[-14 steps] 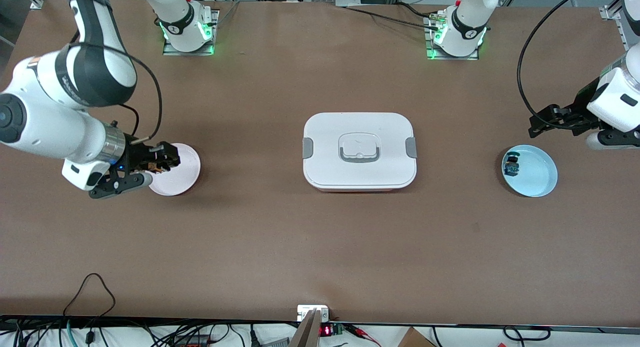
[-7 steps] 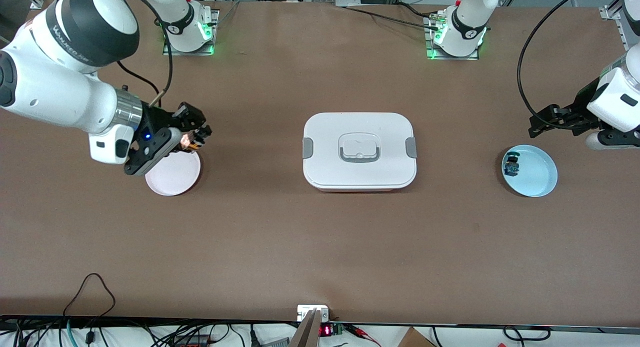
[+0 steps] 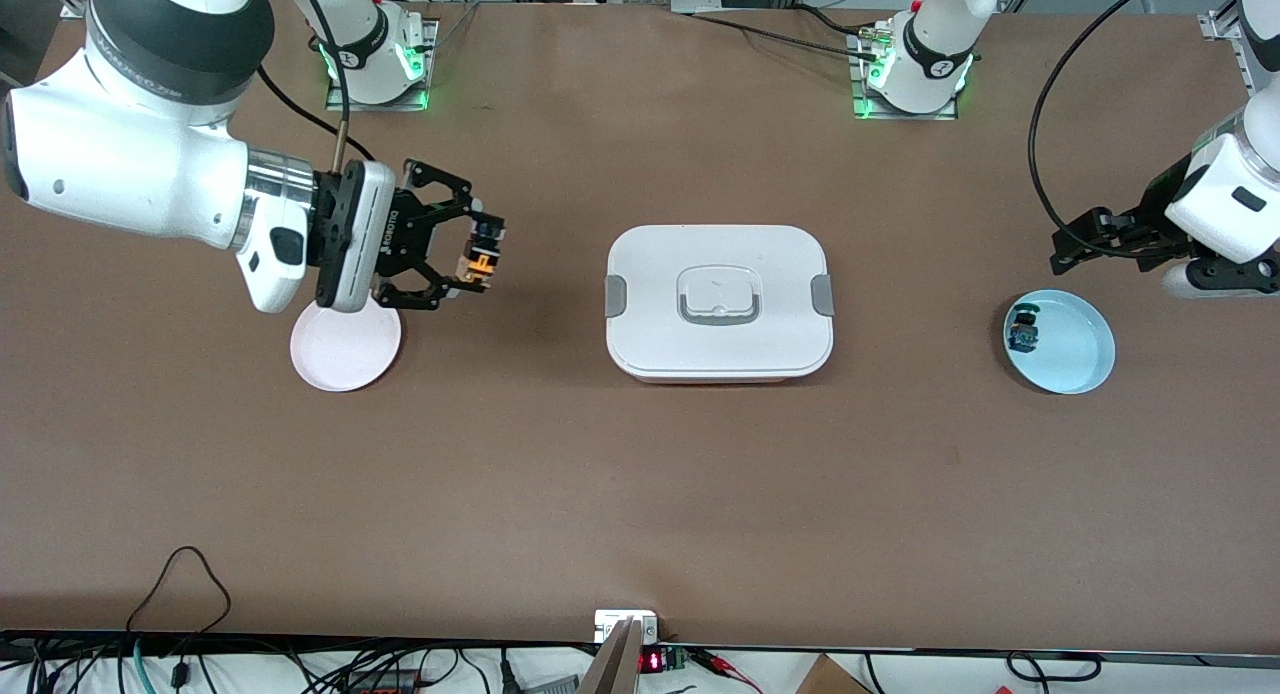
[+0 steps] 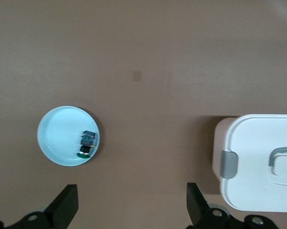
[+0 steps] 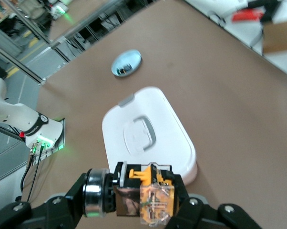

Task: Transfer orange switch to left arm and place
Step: 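Carry the orange switch above the white box with the right gripper, then reach the left gripper toward the switch held by the right gripper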

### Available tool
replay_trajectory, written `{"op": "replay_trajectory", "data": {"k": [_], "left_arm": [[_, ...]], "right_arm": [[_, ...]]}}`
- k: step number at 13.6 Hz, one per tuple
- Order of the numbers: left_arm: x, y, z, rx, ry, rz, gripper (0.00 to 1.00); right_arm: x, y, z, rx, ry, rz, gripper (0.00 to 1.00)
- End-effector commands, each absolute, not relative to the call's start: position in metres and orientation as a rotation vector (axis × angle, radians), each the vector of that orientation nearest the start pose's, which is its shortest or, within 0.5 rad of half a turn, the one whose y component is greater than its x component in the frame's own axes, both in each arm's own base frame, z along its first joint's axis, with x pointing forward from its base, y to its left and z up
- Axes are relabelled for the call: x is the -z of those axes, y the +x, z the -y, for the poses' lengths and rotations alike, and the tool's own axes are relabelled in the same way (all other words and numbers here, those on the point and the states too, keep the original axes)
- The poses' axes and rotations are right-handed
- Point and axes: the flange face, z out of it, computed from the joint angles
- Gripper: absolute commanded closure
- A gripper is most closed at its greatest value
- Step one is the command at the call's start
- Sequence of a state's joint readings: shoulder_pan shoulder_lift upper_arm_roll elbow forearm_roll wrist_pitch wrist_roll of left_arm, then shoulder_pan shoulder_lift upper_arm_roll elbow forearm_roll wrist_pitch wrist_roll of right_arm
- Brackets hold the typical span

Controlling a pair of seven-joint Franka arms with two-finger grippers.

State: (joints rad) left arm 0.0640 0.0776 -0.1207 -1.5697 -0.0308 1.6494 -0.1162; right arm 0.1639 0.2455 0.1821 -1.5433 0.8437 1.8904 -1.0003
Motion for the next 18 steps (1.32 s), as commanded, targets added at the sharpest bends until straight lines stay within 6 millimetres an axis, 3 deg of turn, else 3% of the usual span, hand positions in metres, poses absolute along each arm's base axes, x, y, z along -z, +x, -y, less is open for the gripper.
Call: {"op": "replay_trajectory", "data": {"k": [1, 4, 6, 7, 8, 10, 12, 15, 17, 18], "left_arm": [[-0.597, 0.592, 0.037, 0.014, -3.224, 0.109, 0.00], [-0.586, 0.597, 0.038, -0.023, -3.224, 0.115, 0.00], [-0.581, 0.599, 0.040, -0.041, -3.223, 0.100, 0.00], [-0.572, 0.602, 0.043, -0.065, -3.225, 0.092, 0.00], [-0.547, 0.612, 0.049, -0.138, -3.215, 0.073, 0.00], [-0.548, 0.611, 0.050, -0.137, -3.215, 0.018, 0.00], [-0.547, 0.605, 0.045, -0.221, -3.234, 0.036, 0.00], [-0.550, 0.599, 0.029, -0.397, -3.519, 0.216, 0.00], [-0.548, 0.599, 0.027, -0.526, -3.682, 0.285, 0.00], [-0.538, 0.605, 0.025, -0.607, -3.803, 0.333, 0.00]], "right_arm": [[-0.548, 0.594, -0.290, 0.554, -1.850, 1.302, 0.98], [-0.541, 0.587, -0.325, 0.673, -1.665, 1.341, 0.99], [-0.538, 0.586, -0.341, 0.730, -1.601, 1.277, 0.99], [-0.536, 0.586, -0.349, 0.771, -1.573, 1.257, 0.99], [-0.531, 0.587, -0.356, 0.813, -1.539, 1.246, 0.99], [-0.517, 0.583, -0.377, 0.874, -1.479, 1.229, 0.99], [-0.502, 0.569, -0.412, 0.908, -1.470, 1.241, 0.99], [-0.490, 0.547, -0.453, 0.916, -1.475, 1.149, 0.99], [-0.478, 0.547, -0.462, 0.914, -1.460, 1.102, 0.99], [-0.478, 0.547, -0.462, 0.926, -1.443, 1.061, 0.99]]}}
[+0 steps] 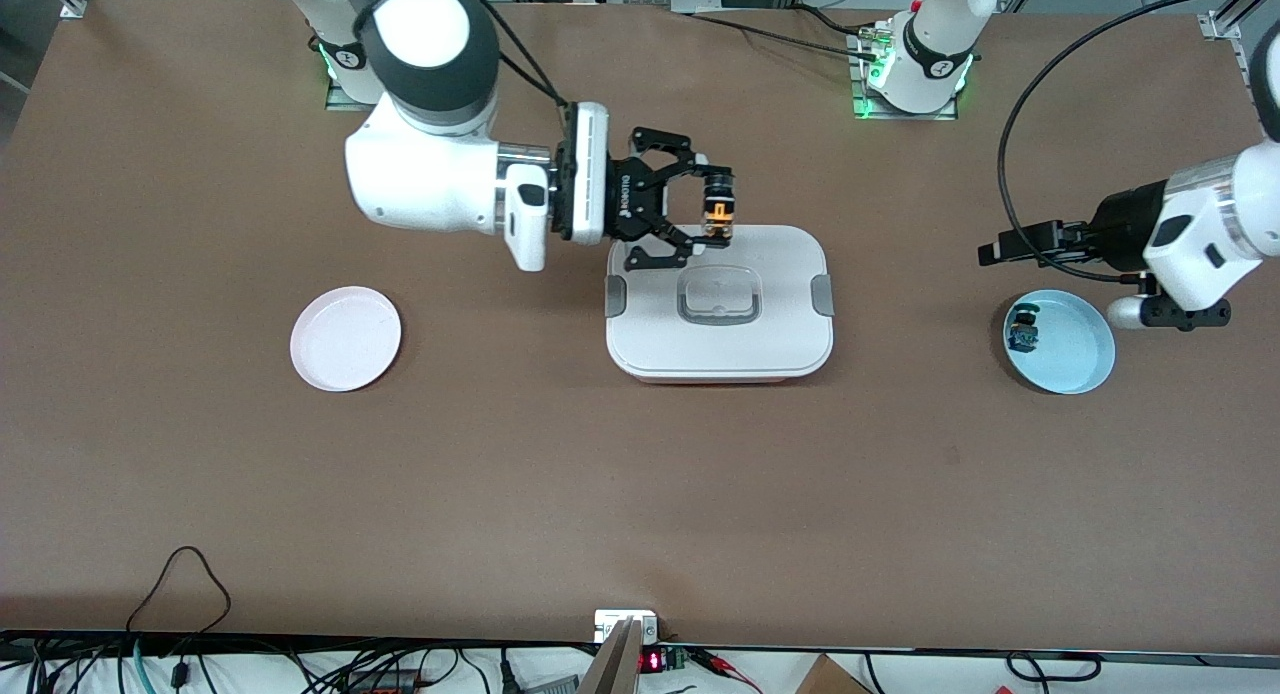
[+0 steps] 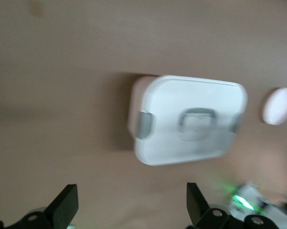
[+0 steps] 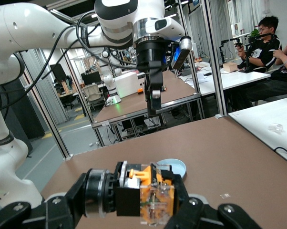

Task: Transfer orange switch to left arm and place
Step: 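Reach the left gripper toward the switch held by the right gripper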

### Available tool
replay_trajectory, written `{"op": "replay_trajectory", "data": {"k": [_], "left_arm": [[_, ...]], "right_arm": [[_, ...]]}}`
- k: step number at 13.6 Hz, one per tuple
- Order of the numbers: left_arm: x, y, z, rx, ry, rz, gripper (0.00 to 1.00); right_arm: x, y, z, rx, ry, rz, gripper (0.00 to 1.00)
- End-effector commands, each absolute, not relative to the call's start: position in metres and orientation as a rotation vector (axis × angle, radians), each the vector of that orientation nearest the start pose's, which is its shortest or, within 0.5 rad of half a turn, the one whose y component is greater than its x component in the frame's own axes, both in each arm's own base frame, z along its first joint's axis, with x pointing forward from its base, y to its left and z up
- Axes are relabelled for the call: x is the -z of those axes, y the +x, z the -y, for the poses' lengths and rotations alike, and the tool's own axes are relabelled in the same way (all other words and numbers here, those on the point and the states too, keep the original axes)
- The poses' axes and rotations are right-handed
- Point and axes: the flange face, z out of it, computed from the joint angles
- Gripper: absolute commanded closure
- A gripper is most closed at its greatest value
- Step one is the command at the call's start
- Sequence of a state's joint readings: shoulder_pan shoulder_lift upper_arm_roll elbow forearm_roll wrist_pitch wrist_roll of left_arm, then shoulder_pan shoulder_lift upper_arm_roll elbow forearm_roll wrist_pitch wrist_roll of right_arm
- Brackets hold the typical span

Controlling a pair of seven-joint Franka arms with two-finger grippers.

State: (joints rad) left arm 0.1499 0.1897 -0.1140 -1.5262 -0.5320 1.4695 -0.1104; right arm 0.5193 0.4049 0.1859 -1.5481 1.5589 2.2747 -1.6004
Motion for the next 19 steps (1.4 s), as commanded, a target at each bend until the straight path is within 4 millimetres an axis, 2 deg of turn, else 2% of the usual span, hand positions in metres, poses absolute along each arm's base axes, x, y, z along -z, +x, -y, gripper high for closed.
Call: {"op": "replay_trajectory", "data": {"k": [1, 5, 7, 11, 12, 17, 19], "left_arm": [[-0.534, 0.608, 0.035, 0.407, 2.247, -0.206, 0.00], [-0.518, 0.621, 0.068, 0.434, 1.789, -0.278, 0.00], [-0.512, 0.626, 0.094, 0.421, 1.675, -0.317, 0.00], [-0.503, 0.621, 0.174, 0.387, 1.673, -0.351, 0.00], [-0.502, 0.619, 0.186, 0.379, 1.679, -0.356, 0.00], [-0.500, 0.606, 0.223, 0.411, 1.692, -0.305, 0.00], [-0.503, 0.599, 0.229, 0.412, 1.702, -0.279, 0.00]], "right_arm": [[-0.478, 0.546, -0.463, 0.937, -1.430, 1.039, 0.99], [-0.489, 0.547, -0.466, 0.958, -1.408, 1.030, 0.99], [-0.489, 0.547, -0.467, 0.992, -1.387, 1.066, 0.99], [-0.489, 0.548, -0.466, 1.014, -1.377, 1.084, 0.99], [-0.490, 0.548, -0.466, 1.020, -1.374, 1.076, 0.99], [-0.489, 0.547, -0.467, 1.022, -1.369, 1.077, 0.99], [-0.489, 0.547, -0.467, 1.025, -1.367, 1.081, 0.99]]}}
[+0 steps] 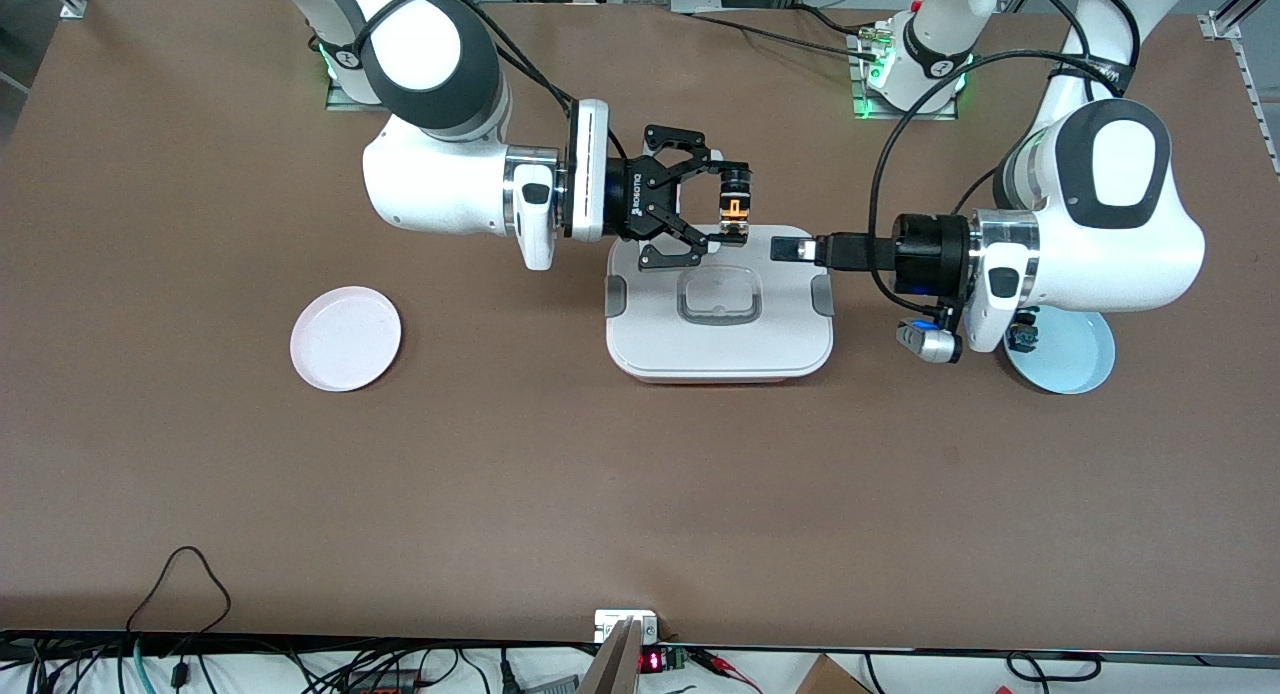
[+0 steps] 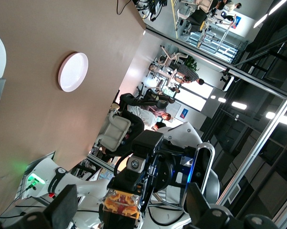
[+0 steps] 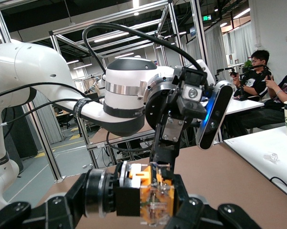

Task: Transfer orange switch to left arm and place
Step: 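Reach the left gripper toward the switch held by the right gripper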

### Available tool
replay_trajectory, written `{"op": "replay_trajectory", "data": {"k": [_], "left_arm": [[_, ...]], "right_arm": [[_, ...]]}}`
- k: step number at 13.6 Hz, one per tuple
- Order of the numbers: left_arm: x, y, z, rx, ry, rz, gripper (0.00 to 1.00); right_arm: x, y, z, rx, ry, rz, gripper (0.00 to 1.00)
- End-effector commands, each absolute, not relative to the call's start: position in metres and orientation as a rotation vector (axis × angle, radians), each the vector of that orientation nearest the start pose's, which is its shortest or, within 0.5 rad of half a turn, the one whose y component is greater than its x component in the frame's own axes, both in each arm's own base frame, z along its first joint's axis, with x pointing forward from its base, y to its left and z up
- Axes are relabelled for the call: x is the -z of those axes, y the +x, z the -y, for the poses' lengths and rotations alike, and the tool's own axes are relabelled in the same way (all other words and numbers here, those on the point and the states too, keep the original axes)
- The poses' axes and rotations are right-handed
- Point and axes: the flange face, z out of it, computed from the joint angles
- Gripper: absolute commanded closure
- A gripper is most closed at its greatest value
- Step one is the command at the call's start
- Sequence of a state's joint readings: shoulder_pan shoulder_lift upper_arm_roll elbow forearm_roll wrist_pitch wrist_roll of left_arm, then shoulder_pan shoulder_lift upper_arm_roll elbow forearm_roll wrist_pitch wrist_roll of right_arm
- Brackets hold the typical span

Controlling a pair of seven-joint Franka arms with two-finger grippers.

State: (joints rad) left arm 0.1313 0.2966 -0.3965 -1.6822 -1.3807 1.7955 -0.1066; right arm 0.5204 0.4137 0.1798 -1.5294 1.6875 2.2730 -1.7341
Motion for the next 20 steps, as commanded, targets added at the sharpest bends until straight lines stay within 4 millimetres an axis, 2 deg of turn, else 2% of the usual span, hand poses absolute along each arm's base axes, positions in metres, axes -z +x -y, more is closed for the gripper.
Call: {"op": "replay_trajectory", "data": {"k": [1, 3, 5, 13, 15, 17, 20], "left_arm": [[-0.507, 0.590, 0.239, 0.383, 1.711, -0.225, 0.00], [-0.504, 0.575, 0.242, 0.339, 1.734, -0.169, 0.00], [-0.512, 0.570, 0.243, 0.313, 1.741, -0.145, 0.00], [-0.503, 0.571, 0.249, 0.327, 1.740, -0.154, 0.05], [-0.501, 0.571, 0.252, 0.326, 1.740, -0.156, 0.15], [-0.501, 0.571, 0.252, 0.326, 1.740, -0.156, 0.34], [-0.500, 0.572, 0.251, 0.291, 1.739, -0.111, 0.76]], "right_arm": [[-0.487, 0.547, -0.466, 1.025, -1.370, 1.080, 0.99], [-0.487, 0.548, -0.466, 1.026, -1.371, 1.080, 0.99], [-0.487, 0.548, -0.466, 1.026, -1.371, 1.080, 0.99], [-0.488, 0.548, -0.465, 1.027, -1.370, 1.079, 0.98], [-0.488, 0.548, -0.465, 1.027, -1.370, 1.079, 0.98], [-0.488, 0.548, -0.465, 1.024, -1.370, 1.079, 0.98], [-0.488, 0.548, -0.465, 1.024, -1.370, 1.079, 0.98]]}}
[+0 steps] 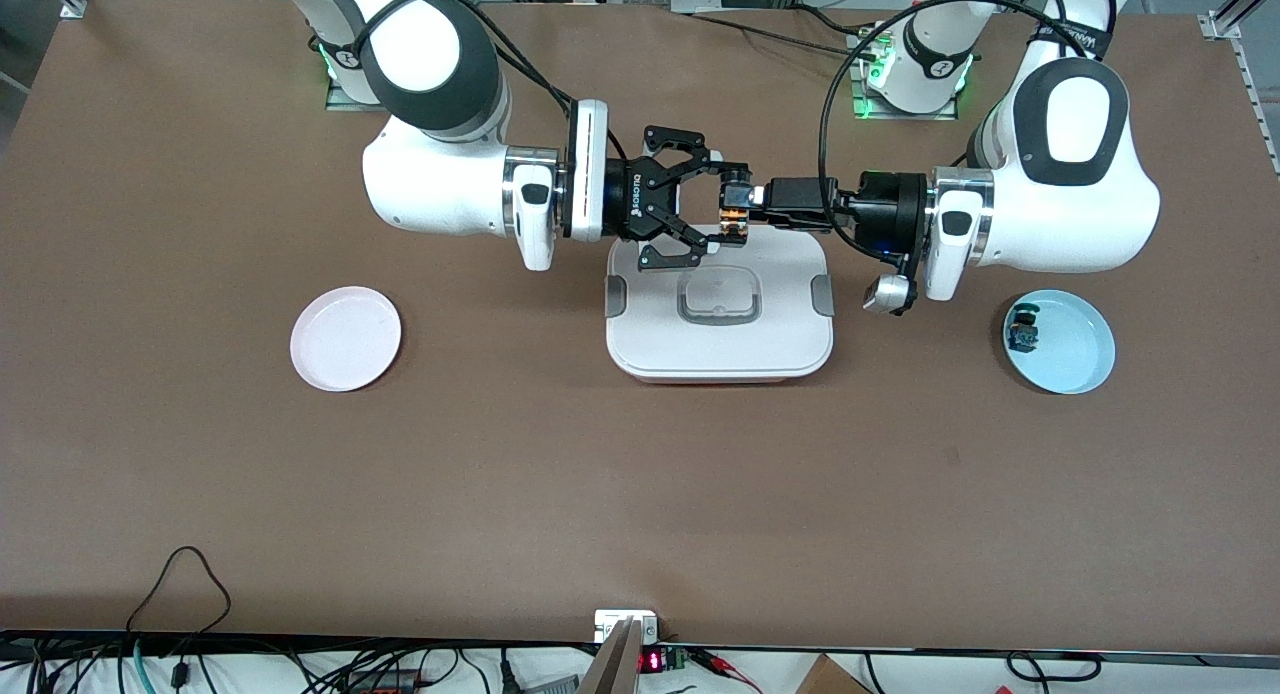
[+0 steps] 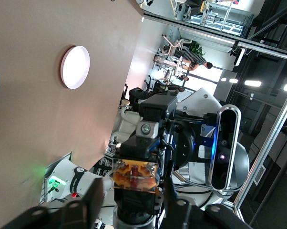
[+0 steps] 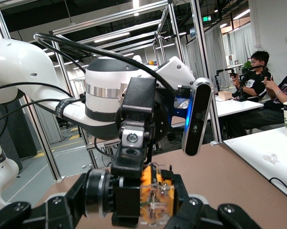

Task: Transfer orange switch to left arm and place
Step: 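Close the left gripper on the switch while the right gripper opens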

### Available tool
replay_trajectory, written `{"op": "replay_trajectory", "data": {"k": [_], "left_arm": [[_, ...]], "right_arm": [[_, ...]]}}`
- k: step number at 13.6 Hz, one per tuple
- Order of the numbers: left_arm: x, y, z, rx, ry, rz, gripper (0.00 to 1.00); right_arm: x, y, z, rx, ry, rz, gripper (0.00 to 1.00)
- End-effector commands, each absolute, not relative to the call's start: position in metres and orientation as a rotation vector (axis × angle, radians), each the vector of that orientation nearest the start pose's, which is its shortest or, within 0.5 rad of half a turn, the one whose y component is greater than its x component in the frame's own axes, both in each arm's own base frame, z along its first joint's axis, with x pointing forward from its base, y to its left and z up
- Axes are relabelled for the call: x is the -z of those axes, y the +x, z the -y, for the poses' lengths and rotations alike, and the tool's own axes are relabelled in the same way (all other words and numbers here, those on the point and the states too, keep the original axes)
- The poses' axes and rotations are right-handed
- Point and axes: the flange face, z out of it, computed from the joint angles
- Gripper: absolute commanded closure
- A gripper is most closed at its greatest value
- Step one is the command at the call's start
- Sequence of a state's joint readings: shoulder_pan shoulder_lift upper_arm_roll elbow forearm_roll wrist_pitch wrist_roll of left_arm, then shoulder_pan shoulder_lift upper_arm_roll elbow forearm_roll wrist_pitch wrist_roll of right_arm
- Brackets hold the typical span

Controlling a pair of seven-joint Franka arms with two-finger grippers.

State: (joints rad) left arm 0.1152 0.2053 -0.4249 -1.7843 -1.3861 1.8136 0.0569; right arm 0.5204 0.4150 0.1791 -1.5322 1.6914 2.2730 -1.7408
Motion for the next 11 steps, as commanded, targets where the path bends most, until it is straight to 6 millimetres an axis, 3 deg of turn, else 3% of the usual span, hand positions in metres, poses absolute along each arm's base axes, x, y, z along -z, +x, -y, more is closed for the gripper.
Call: {"op": "replay_trajectory", "data": {"k": [1, 2, 5, 6, 7, 11], "left_arm": [[-0.4974, 0.5724, 0.2515, 0.292, 1.738, -0.105, 0.89], [-0.4973, 0.5724, 0.2515, 0.292, 1.738, -0.105, 0.98], [-0.4974, 0.5722, 0.2516, 0.296, 1.738, -0.106, 1.00], [-0.4989, 0.5726, 0.2507, 0.291, 1.738, -0.104, 1.00], [-0.4989, 0.5729, 0.2499, 0.290, 1.738, -0.105, 1.00], [-0.4996, 0.5742, 0.2458, 0.284, 1.738, -0.107, 1.00]], "right_arm": [[-0.4876, 0.5482, -0.4648, 1.024, -1.370, 1.079, 0.98], [-0.4876, 0.5482, -0.4648, 1.025, -1.369, 1.080, 0.98], [-0.4876, 0.5481, -0.4648, 1.024, -1.370, 1.081, 0.98], [-0.4876, 0.5482, -0.4648, 1.024, -1.370, 1.079, 0.88], [-0.4882, 0.5475, -0.4645, 1.012, -1.377, 1.063, 0.01], [-0.4908, 0.5481, -0.4624, 1.006, -1.382, 1.045, 0.00]]}}
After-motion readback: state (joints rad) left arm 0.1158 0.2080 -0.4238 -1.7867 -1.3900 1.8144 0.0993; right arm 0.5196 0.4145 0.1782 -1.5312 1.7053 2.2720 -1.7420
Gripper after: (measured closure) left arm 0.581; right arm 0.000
